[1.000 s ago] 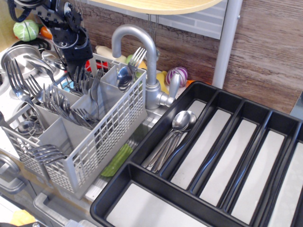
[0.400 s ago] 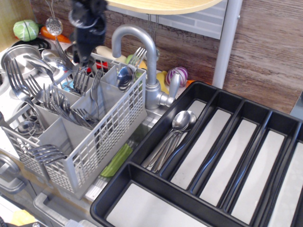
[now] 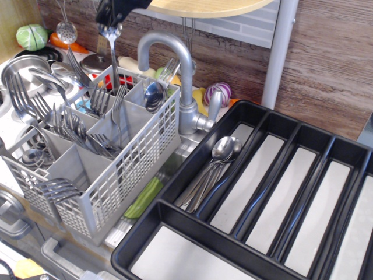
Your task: Put small spoon from basket to tray
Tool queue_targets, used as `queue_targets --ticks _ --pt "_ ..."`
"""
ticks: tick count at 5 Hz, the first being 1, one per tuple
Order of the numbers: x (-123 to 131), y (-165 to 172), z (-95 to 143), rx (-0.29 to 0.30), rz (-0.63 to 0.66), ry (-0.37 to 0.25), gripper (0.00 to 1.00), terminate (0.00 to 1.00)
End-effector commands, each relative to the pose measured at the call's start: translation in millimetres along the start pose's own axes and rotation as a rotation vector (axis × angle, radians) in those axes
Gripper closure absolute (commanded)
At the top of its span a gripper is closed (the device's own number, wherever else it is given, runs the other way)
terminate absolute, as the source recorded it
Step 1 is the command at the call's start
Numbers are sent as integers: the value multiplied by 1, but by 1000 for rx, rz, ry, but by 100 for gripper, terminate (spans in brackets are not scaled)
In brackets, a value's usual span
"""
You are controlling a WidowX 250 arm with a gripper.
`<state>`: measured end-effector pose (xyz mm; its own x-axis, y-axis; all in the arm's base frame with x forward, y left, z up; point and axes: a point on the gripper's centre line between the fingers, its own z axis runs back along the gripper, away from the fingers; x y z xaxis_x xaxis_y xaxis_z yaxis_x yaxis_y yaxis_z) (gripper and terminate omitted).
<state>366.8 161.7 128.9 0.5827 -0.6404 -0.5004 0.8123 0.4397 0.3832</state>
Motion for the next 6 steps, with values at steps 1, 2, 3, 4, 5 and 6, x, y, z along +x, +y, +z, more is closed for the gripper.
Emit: queue_targets --ticks 1,2,3,4,5,6 --pt "-26 17 66 52 -2 23 100 0" --pt "-27 14 95 28 1 52 100 0" --pt "-23 11 129 8 34 103 100 0" --pt "-21 4 154 -23 68 130 100 0" --pt "-7 -21 166 -115 167 101 100 0" --pt "19 -34 168 -193 238 30 100 0"
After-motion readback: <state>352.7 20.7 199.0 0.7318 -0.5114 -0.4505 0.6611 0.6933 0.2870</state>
